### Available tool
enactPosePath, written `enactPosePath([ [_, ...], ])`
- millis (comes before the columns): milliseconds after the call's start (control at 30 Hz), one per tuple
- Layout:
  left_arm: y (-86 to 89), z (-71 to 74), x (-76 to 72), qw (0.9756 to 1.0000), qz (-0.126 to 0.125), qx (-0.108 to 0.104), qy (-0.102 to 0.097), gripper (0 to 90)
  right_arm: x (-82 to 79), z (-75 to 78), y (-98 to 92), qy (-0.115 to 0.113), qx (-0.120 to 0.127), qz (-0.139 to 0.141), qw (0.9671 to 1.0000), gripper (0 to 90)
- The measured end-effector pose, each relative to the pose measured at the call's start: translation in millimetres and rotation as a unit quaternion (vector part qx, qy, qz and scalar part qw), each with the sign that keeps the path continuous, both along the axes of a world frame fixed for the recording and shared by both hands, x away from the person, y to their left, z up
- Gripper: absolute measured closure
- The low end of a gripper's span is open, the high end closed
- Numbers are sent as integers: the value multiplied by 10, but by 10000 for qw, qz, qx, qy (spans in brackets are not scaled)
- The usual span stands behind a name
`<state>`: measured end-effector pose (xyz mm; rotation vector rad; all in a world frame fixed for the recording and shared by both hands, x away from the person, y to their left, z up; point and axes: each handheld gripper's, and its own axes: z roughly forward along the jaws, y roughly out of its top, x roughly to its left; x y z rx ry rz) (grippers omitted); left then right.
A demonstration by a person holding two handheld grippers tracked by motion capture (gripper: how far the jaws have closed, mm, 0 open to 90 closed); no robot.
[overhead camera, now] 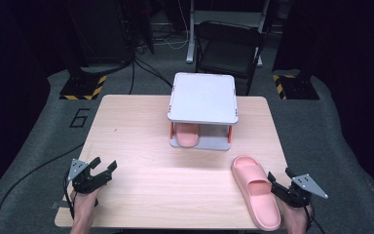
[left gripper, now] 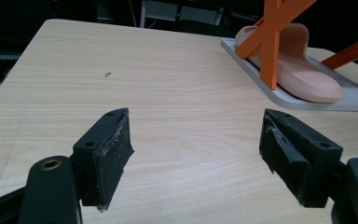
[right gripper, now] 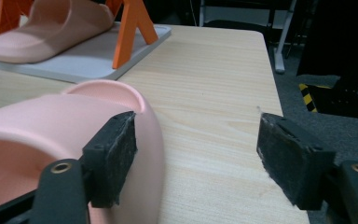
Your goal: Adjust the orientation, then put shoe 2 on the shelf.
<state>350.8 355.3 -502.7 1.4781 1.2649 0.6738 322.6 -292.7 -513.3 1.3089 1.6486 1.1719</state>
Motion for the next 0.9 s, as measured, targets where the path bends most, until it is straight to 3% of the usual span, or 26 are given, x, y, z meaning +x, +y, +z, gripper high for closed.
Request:
enactPosePath([
  [233,2,4,1,10000,-5,-65,-71,248,-66,53,-23,-177,-43,44,9998,258],
  [367,3,3,12,9999,5,-82,-63,248,-183,105,-8,-417,13,261,9988,254],
  [567,-40,-19,51,9999,-77,-67,-29,248,-297,147,29,-519,15,525,9973,258],
  [667,-55,-11,54,9999,-118,-39,6,248,-305,135,12,-436,111,561,9974,265],
  [767,-52,-3,51,9999,-105,-41,-8,248,-294,118,-1,-288,231,770,9963,286],
  [900,-46,-7,52,9999,-62,-83,-43,248,-302,60,22,66,118,1119,9936,308],
])
